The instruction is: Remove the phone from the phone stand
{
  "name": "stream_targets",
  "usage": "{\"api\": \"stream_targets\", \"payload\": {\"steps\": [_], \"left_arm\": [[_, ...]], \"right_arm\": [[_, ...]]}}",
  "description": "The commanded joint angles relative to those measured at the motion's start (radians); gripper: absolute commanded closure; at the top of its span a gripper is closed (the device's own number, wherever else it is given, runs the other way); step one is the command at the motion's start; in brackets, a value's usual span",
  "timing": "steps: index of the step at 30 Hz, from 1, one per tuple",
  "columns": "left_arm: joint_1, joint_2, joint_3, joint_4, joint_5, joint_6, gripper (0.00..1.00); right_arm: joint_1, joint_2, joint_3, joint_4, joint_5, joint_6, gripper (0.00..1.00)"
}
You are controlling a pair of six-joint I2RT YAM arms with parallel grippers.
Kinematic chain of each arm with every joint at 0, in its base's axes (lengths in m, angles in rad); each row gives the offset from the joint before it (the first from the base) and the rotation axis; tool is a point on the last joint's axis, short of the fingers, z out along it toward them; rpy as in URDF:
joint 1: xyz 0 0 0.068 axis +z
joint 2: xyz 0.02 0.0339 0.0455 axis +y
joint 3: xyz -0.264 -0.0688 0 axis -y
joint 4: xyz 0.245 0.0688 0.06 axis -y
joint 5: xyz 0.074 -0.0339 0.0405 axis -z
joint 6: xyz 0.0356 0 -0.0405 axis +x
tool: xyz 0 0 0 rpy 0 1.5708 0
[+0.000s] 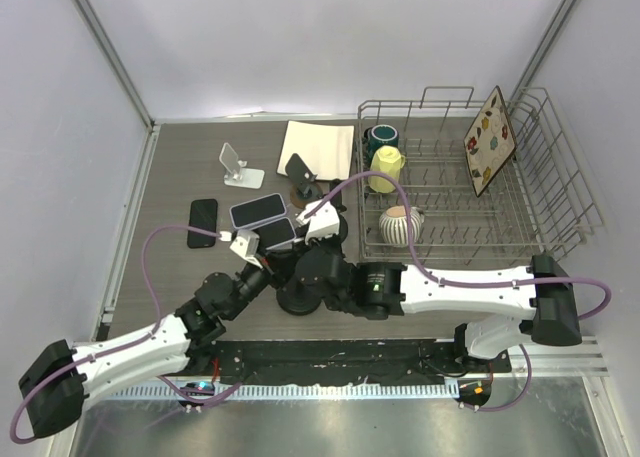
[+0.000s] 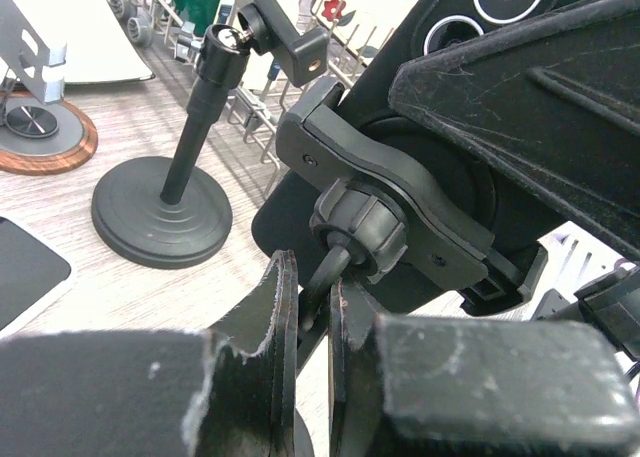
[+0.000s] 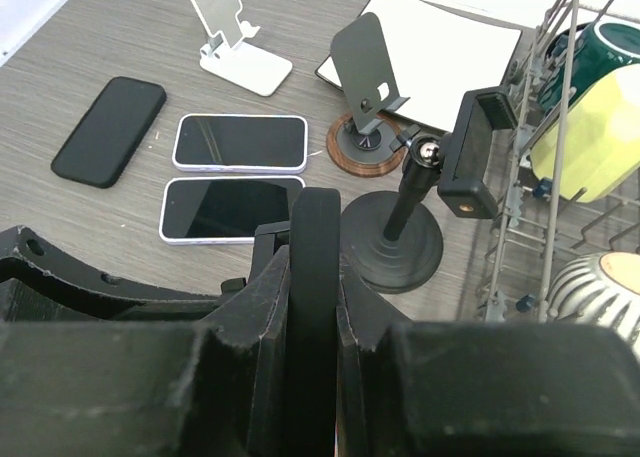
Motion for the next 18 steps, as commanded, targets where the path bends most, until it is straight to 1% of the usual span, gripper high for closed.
{"api": "stream_targets", "payload": {"steps": [1, 8, 18], "left_arm": [[0.076, -0.039, -0.051, -0.088, -0.493, -0.059, 1.00], [0.076, -0.082, -0.068, -0.117, -0.528, -0.073, 1.00], [0.076, -0.115, -0.086, -0.122, -0.534, -0.071, 1.00]], "right_arm": [[-0.023, -0.089, 0.028, -0.288, 0.236, -0.008, 0.99], [-0.063, -0.132, 0.018, -0.331, 0.258, 0.009, 0.99], [-0.111, -0.227, -0.005, -0.343, 0.267, 0.019, 0.99]]}}
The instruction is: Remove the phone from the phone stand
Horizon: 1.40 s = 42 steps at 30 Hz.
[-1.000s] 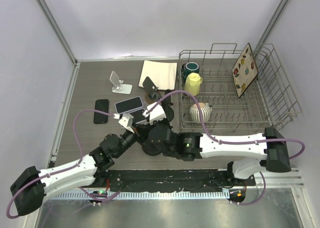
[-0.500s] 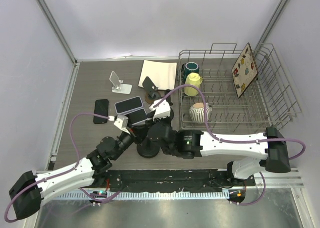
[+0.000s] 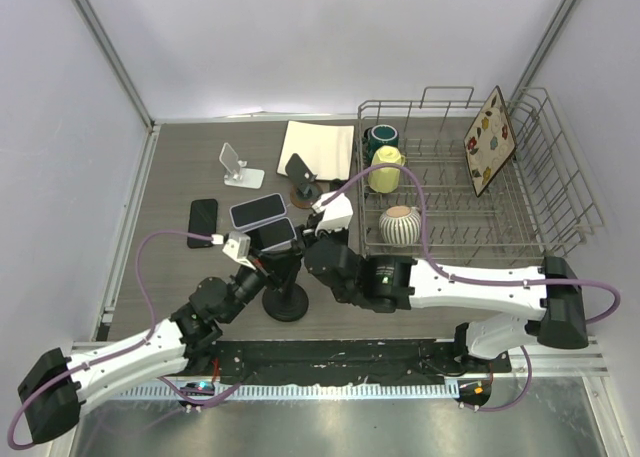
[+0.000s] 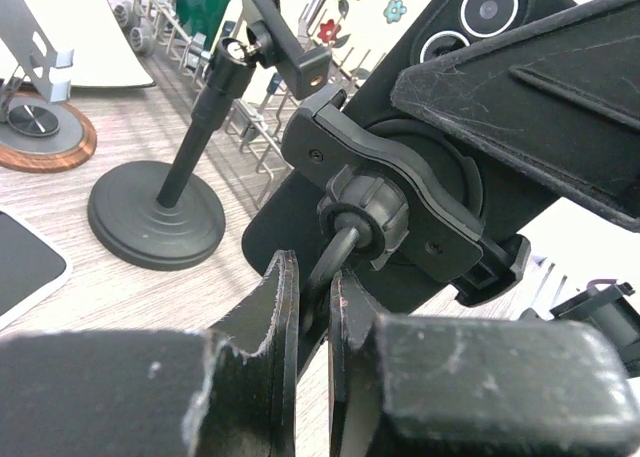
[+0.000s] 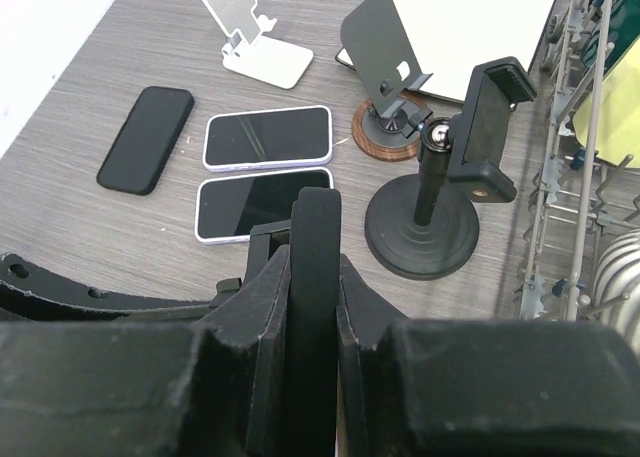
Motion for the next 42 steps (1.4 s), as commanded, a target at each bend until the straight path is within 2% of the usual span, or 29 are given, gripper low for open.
{"api": "stream_targets", "payload": {"steps": [1, 5, 8, 11, 15, 19, 24, 28, 36, 42], "left_arm": [[0.077, -0.026, -0.054, -0.093, -0.499, -0.021, 1.00], [0.077, -0.031, -0.062, -0.089, -0.495, -0.019, 1.00], [0.077, -0.020, -0.065, -0.058, -0.454, 0.017, 1.00], [0.077, 0.004, -0.060, 0.008, -0.352, 0.056, 1.00], [0.077, 0.064, -0.046, 0.075, -0.270, 0.100, 1.00], [0.077, 0.130, -0.022, 0.134, -0.164, 0.140, 0.99], [0.078, 0.223, 0.016, 0.253, 0.014, 0.202, 0.96], [0.077, 0.302, 0.093, 0.316, 0.121, 0.243, 0.97], [0.077, 0.502, 0.194, 0.511, 0.202, 0.261, 0.98], [0.077, 0.553, 0.224, 0.556, 0.229, 0.304, 0.93]], "right_arm": [[-0.060, -0.206, -0.008, -0.281, 0.345, -0.145, 0.99], [-0.086, -0.238, -0.020, -0.275, 0.298, -0.141, 0.99], [-0.085, -0.254, -0.054, -0.162, 0.214, -0.265, 0.99], [-0.082, -0.248, -0.077, -0.065, 0.117, -0.338, 0.99], [-0.082, -0.238, -0.076, -0.001, 0.074, -0.422, 0.99], [-0.082, -0.272, -0.079, 0.038, 0.027, -0.470, 0.99], [-0.082, -0.355, -0.117, 0.091, -0.125, -0.523, 0.99], [-0.082, -0.393, -0.117, 0.073, -0.239, -0.556, 0.99], [-0.080, -0.459, -0.137, 0.067, -0.314, -0.557, 0.99], [-0.082, -0.519, -0.174, 0.079, -0.282, -0.569, 0.99]]}}
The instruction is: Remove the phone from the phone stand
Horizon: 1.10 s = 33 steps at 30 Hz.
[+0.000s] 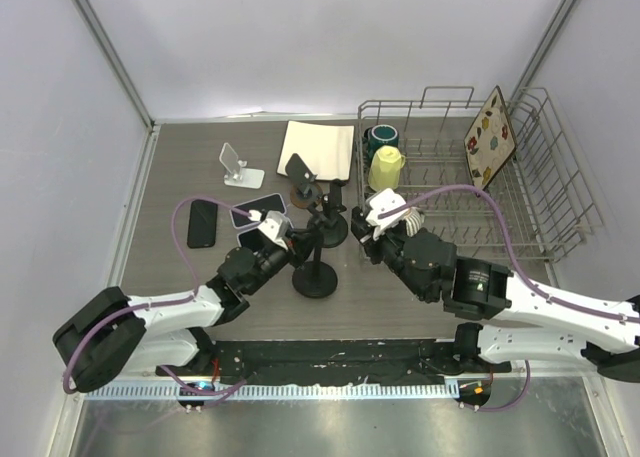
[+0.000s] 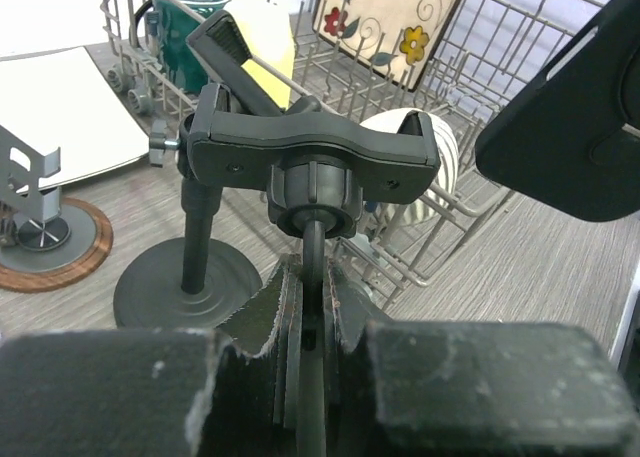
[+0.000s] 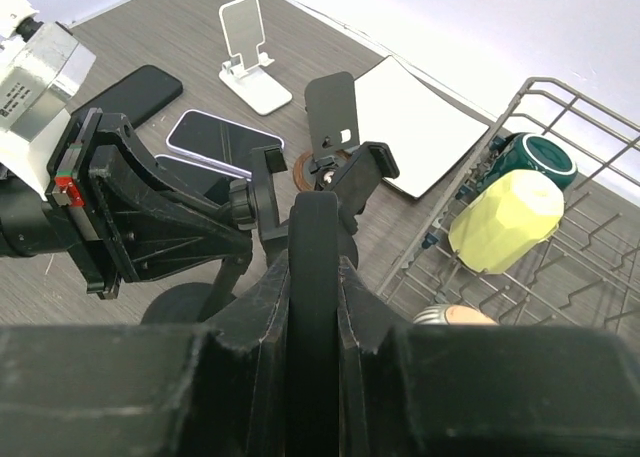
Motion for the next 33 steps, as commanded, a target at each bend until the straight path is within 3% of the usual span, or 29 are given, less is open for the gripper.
{"api": "stream_targets", "payload": {"steps": [1, 9, 15, 20, 22, 26, 33], "left_arm": [[-0.001, 0.002, 0.049, 0.174, 0.041, 0.050, 0.91], [-0.009, -0.067, -0.025, 0.076, 0.121, 0.006, 0.65], [-0.030, -0.246, -0.081, -0.103, 0.098, -0.025, 0.48], [-0.030, -0.423, -0.066, -0.368, 0.020, -0.036, 0.25], [-0.029, -0.499, -0.026, -0.504, -0.015, -0.042, 0.14], [-0.030, -0.585, 0.075, -0.710, -0.081, -0.066, 0.03], [-0.030, -0.536, 0.391, -0.999, -0.131, -0.005, 0.00]], "right_arm": [[0.000, -0.079, -0.008, 0.089, 0.013, -0.028, 0.99], [0.000, -0.153, -0.037, 0.083, 0.019, -0.040, 0.99], [0.000, -0.151, -0.031, 0.083, 0.013, -0.055, 0.99], [0.000, -0.118, 0.001, 0.078, -0.020, -0.058, 0.99], [-0.002, -0.096, 0.033, 0.075, -0.018, -0.057, 0.99], [-0.002, -0.032, 0.122, 0.063, 0.011, -0.039, 0.99], [-0.028, 0.167, 0.401, -0.080, 0.071, 0.125, 0.99]]}}
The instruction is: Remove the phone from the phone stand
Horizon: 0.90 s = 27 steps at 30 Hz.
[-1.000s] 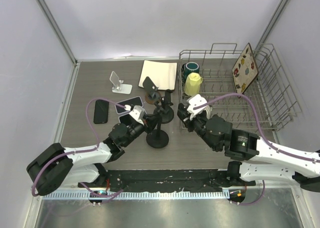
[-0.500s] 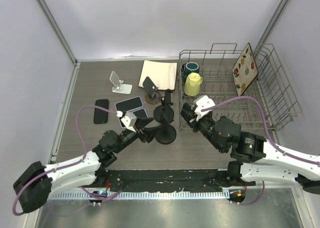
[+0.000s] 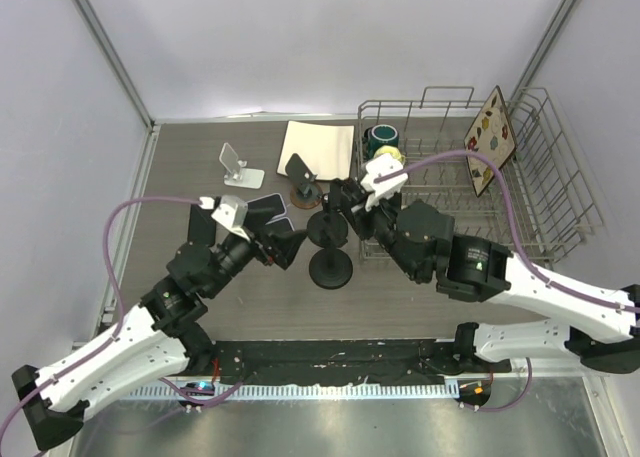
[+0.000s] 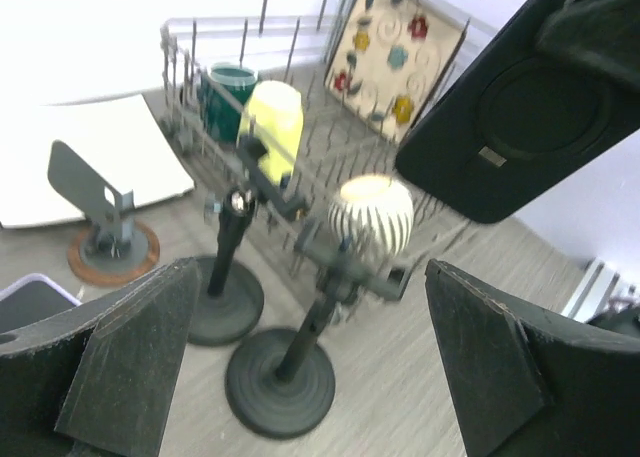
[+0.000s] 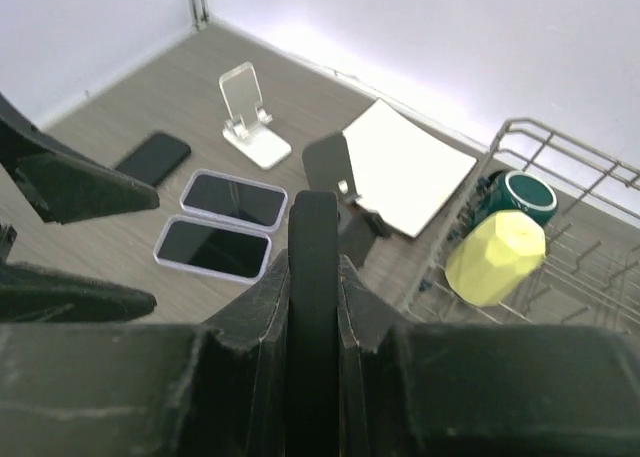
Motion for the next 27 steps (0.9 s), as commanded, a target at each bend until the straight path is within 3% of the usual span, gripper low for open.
{"api": "stream_targets", "payload": {"steps": [1, 8, 14, 20, 27], "left_arm": [[-0.002, 0.034, 0.181, -0.201, -0.045, 0.057, 0.00], [-0.007, 0.117, 0.358, -0.287, -0.074, 0.215, 0.00], [-0.039, 0.149, 0.426, -0.356, -0.103, 0.456, 0.00], [-0.105, 0.167, 0.376, -0.288, -0.277, 0.644, 0.00], [-0.142, 0.217, 0.333, -0.165, -0.319, 0.773, 0.00]], "right_arm": [[-0.051, 0.083, 0.197, -0.011, 0.015, 0.134, 0.99], [-0.172, 0.259, 0.396, -0.031, -0.122, 0.266, 0.99], [-0.258, 0.383, 0.484, -0.023, -0.294, 0.387, 0.99], [-0.295, 0.397, 0.427, 0.098, -0.303, 0.538, 0.99], [-0.312, 0.402, 0.380, 0.224, -0.384, 0.664, 0.99]]}}
